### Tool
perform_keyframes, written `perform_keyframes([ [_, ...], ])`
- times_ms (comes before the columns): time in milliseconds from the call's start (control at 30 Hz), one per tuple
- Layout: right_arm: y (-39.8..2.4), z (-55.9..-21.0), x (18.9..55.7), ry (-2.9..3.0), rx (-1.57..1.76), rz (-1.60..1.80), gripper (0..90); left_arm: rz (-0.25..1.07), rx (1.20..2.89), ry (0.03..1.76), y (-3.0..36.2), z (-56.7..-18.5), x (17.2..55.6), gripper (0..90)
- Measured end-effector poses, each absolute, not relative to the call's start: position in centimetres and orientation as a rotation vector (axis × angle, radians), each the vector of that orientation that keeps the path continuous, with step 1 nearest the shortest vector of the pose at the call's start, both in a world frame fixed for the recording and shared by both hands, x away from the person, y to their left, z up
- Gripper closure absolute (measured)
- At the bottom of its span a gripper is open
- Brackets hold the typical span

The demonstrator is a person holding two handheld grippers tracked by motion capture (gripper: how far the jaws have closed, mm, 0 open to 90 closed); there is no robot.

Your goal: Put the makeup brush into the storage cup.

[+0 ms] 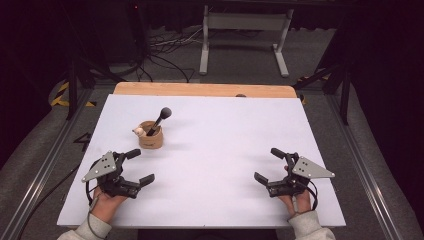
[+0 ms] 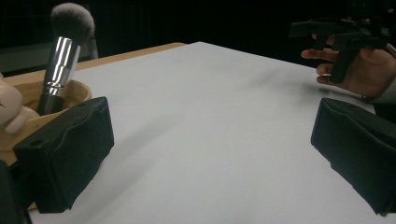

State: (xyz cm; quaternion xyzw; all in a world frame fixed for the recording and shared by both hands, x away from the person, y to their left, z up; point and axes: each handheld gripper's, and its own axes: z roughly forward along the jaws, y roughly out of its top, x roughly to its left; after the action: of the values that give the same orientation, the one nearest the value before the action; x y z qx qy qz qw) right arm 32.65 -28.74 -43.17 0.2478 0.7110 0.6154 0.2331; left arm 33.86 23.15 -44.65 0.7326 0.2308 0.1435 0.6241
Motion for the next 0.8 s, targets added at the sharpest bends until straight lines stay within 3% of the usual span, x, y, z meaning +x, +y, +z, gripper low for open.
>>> perform_keyframes([
  [800,-28.47,-43.87,32.52,1.978,0.673,1.668,0.0,0.337,1.692,0.561,23.31,-45.22,33.84,0.0],
])
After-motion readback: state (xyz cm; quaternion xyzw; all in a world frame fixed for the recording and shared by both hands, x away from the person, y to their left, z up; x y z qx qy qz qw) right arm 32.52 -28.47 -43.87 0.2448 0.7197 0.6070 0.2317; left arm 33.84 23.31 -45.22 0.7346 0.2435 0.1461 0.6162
